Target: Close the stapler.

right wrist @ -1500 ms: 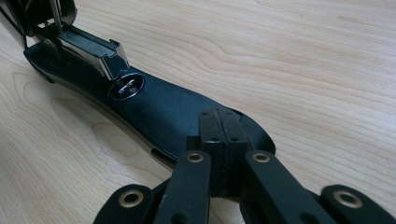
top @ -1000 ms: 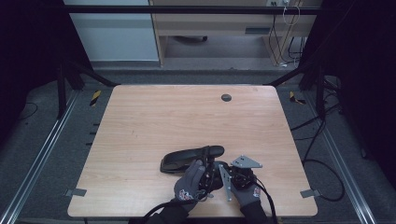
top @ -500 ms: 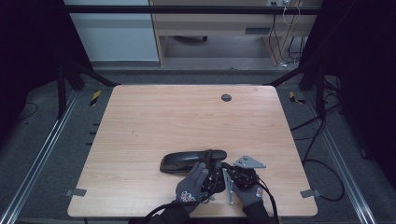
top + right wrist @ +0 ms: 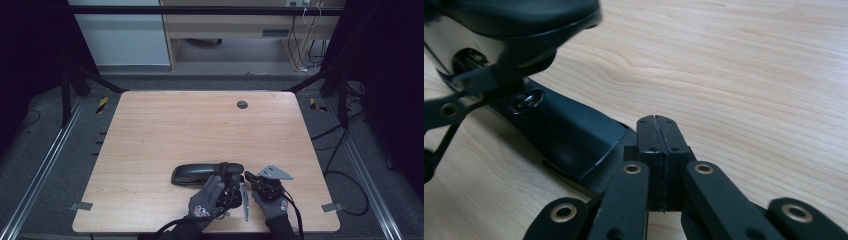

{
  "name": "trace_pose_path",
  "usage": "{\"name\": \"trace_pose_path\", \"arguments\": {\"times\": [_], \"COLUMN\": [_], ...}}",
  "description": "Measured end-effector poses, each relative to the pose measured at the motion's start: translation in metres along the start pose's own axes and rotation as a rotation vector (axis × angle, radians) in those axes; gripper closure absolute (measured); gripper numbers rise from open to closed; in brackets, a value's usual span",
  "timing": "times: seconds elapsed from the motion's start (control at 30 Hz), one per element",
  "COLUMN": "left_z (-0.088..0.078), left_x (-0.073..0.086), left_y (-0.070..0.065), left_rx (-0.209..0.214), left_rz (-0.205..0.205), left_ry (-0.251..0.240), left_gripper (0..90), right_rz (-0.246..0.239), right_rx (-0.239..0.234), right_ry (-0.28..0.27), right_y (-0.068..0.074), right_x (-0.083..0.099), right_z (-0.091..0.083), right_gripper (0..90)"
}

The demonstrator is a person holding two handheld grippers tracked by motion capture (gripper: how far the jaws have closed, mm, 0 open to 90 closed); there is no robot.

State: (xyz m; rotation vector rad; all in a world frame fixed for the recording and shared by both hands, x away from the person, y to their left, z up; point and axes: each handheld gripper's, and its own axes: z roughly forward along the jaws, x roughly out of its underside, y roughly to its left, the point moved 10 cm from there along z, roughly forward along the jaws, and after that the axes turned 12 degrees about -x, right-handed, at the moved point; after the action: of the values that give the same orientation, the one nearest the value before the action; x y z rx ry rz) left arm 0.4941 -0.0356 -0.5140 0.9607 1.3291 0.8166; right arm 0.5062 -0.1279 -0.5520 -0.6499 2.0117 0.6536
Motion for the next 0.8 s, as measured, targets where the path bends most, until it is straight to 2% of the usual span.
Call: {"name": "trace_pose_path", "arguments": {"times": [0.03,0.17,0.23,0.33,0.43,0.53,0.8], "left_z": [0.000,-0.005,-0.010,-0.014,-0.018,-0.021,-0.028], "left_x": [0.000,-0.001,-0.001,-0.003,-0.006,-0.007,-0.010], "left_y": [0.000,-0.003,-0.006,-0.003,0.000,0.006,0.020], "left_rx": [-0.001,0.033,0.067,0.076,0.120,0.144,0.238], "left_rz": [0.002,0.022,0.007,-0.009,-0.074,-0.099,-0.257], "left_ry": [-0.005,-0.030,-0.030,-0.045,-0.063,-0.075,-0.089], "left_gripper": [49.3,42.6,40.1,37.8,35.7,34.3,33.8], "right_rz": [0.003,0.004,0.007,0.005,0.006,0.001,0.002], "right_rx": [0.003,0.016,0.024,0.022,0.019,0.021,0.022], "right_ry": [-0.004,-0.007,-0.008,-0.006,-0.003,-0.002,0.002], "right_y": [-0.001,-0.005,-0.007,-0.007,-0.006,-0.006,-0.006], "right_x": [0.000,0.000,0.000,0.001,0.001,0.001,0.002], "right_z": [-0.001,-0.003,-0.003,-0.003,-0.002,-0.002,-0.001], "right_gripper": [86.7,84.0,82.1,81.2,81.1,81.2,81.5]}}
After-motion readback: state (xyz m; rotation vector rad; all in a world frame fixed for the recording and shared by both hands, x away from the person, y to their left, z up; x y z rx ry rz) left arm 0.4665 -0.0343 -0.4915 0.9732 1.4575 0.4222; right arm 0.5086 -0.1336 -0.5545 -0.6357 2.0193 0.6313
